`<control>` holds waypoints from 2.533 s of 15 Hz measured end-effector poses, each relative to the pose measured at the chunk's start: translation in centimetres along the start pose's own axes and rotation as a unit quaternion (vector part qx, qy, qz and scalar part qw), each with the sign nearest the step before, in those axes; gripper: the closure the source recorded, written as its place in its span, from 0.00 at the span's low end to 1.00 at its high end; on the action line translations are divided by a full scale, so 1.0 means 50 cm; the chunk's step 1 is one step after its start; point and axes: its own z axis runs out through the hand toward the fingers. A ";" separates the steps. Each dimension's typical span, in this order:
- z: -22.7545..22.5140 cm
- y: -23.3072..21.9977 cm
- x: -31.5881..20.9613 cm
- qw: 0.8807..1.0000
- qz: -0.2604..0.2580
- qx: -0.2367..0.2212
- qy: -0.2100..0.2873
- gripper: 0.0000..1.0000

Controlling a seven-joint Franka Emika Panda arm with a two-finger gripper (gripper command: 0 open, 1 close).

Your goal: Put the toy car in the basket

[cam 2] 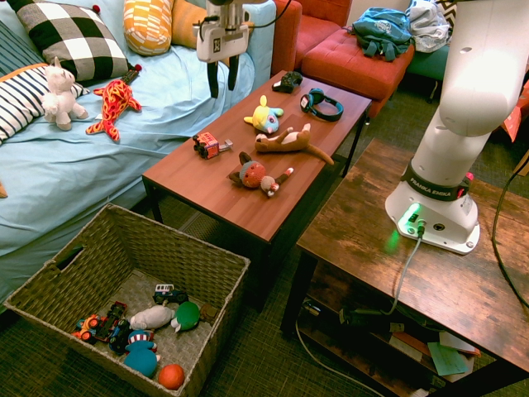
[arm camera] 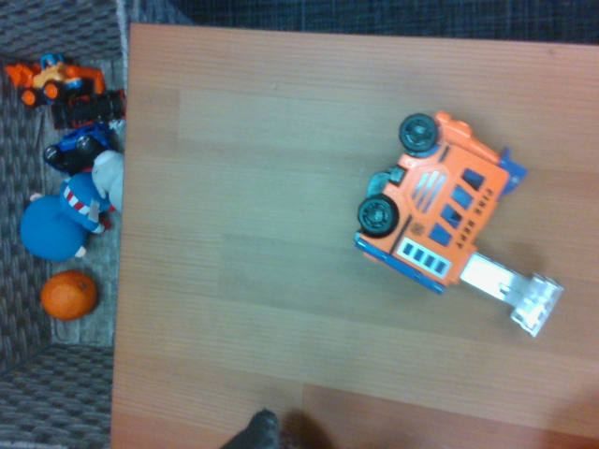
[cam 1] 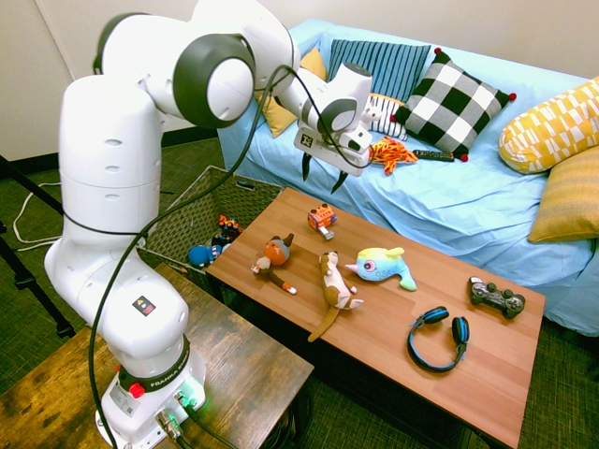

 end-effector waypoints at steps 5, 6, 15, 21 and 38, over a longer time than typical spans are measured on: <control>0.123 -0.071 0.105 0.996 0.054 -0.042 -0.061 0.00; 0.130 -0.083 0.118 0.994 0.071 -0.051 -0.067 0.00; 0.242 -0.128 0.190 0.974 0.134 -0.121 -0.136 0.00; 0.309 -0.123 0.207 0.965 0.145 -0.148 -0.162 1.00; 0.296 -0.121 0.217 0.964 0.160 -0.158 -0.141 1.00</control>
